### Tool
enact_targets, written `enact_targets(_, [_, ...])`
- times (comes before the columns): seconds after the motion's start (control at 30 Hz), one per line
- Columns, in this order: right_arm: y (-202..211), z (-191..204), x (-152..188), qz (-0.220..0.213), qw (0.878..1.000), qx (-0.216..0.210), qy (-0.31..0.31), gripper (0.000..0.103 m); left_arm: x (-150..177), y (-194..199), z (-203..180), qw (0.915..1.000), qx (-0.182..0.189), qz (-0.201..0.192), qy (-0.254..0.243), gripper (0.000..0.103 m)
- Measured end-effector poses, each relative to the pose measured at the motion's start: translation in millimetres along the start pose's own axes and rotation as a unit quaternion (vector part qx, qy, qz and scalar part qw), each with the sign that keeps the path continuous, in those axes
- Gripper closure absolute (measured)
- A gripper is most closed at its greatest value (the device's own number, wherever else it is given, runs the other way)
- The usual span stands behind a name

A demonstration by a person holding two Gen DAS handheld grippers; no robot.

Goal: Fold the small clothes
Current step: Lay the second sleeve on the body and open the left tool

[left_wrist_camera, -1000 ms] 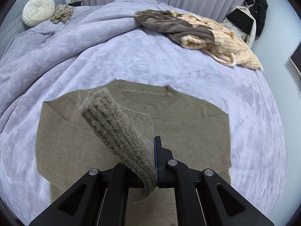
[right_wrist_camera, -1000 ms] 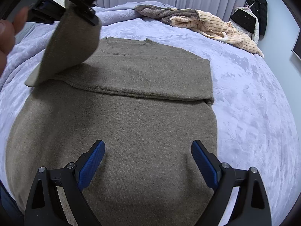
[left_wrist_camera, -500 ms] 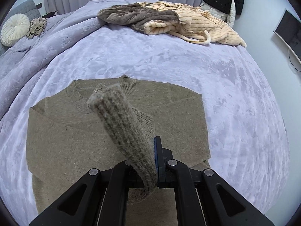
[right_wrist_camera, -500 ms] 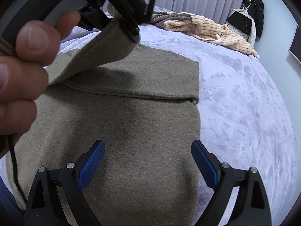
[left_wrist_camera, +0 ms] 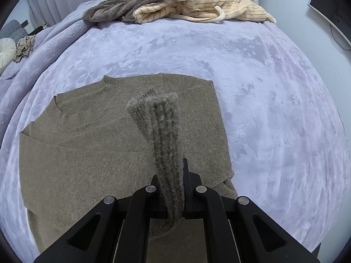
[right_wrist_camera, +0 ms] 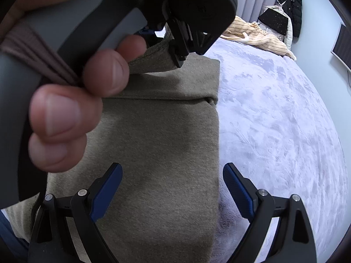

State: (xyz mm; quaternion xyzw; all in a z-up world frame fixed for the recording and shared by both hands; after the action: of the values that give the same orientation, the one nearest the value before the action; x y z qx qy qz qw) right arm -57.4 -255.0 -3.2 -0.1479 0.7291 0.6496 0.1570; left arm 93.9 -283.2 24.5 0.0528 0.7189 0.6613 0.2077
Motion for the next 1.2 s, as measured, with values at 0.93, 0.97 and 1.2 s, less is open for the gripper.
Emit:
enact_targets(0.93, [11.8,-27.9,-9.0,-0.022,0.997,-0.058,-0.038,0.009,-2.2,28.0,19.5,0.99,0.141,0.001,0.006,0.0])
enact_targets(0.97, [11.7,-28.9,-11.3,-0.026,0.996,-0.069,-0.041,0.009,-2.6,32.9,29.7,0.9908,0.135,-0.008,0.008,0.0])
enact_targets(1.2, [-14.3,-58.3,-47.1,-0.023,0.986,-0.125,-0.11,0.009,20.7,18.8,159.7,0.9967,0.021,-0.018,0.077,0.0])
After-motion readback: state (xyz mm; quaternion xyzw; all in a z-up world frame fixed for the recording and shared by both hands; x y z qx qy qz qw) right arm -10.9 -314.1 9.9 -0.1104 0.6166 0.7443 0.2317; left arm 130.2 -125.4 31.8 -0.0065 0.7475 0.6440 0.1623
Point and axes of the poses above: each gripper's, at about its wrist camera, not at the fingertips, and y roughly against the way its jaws point, z to its left, x to its underside, the point moved 7 cm from there along -y, roughly the way its jaws point, and after that the axes turned 9 degrees about z, right-handed, at the moved point
